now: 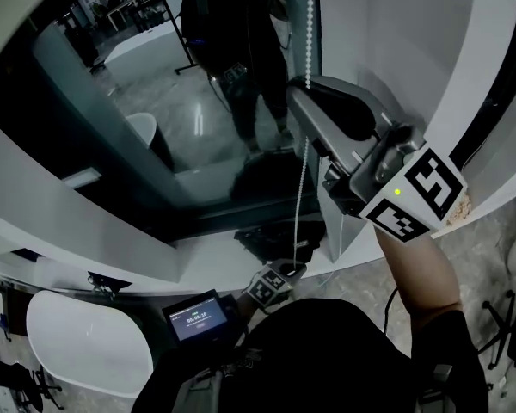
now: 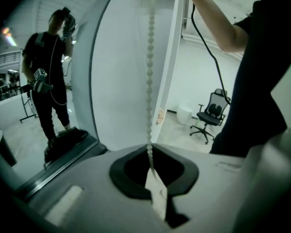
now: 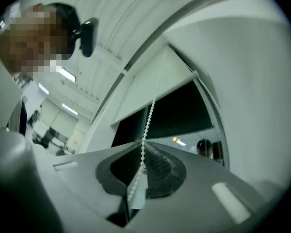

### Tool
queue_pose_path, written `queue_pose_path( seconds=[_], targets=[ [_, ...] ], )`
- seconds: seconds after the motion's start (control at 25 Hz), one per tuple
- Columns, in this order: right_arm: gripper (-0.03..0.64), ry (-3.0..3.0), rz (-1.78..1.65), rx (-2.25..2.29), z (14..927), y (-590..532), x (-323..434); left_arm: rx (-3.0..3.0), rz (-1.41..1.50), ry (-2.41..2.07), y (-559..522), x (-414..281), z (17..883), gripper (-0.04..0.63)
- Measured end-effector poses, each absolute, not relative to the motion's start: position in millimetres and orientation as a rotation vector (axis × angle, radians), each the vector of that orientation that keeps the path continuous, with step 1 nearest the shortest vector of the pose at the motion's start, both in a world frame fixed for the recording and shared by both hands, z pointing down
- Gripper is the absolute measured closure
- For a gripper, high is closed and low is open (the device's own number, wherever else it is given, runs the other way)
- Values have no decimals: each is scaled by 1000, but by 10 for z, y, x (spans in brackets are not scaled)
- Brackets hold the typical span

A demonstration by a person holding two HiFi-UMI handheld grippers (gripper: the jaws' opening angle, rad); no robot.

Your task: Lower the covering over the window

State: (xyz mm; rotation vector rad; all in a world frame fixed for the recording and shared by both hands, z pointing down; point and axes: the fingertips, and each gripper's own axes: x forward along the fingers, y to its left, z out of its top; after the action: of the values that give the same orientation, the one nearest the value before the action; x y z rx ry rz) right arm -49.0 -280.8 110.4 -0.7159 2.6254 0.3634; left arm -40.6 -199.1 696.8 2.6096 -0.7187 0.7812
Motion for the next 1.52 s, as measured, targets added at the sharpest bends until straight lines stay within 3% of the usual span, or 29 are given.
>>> queue_pose_path(
  seconds=[0.16,0.24,0.28,0.6,0.76,1.04,1.16,1.28,1.52],
  targets=[
    [607,2536,1065,-1075,1185,-2638,-408,2560,703,-928,-2122,-667,6963,570],
    [609,2548,1180,-1138,1314,-2618,-454,2502,646,-1024,-2129,-897,6969,491],
    [609,2588,1185,-1145,1445,-2635,-518,2459,598,-1075,-2123,-1040,6954,491],
    [609,3030,964,-1196,3259,-2951,-761,2345,60,-1449,-2461,-1838,5702,532],
    [609,3242,795,-1216,4293,-2920,-762,2539,-266,-1371,-2639,-1607,4579,534],
    [609,3641,422,-1137,6040,-2728,-682,2823,-479,-1113,-2703,-838,3307,531],
    [609,3720,312,-1075,6294,-2533,-653,2884,-482,-1104,-2769,-629,3168,536],
    [609,3730,300,-1042,6293,-2468,-681,2932,-485,-1040,-2788,-467,3080,459],
    [609,3767,345,-985,6341,-2390,-636,3005,-578,-899,-2765,-190,2808,439]
  ],
)
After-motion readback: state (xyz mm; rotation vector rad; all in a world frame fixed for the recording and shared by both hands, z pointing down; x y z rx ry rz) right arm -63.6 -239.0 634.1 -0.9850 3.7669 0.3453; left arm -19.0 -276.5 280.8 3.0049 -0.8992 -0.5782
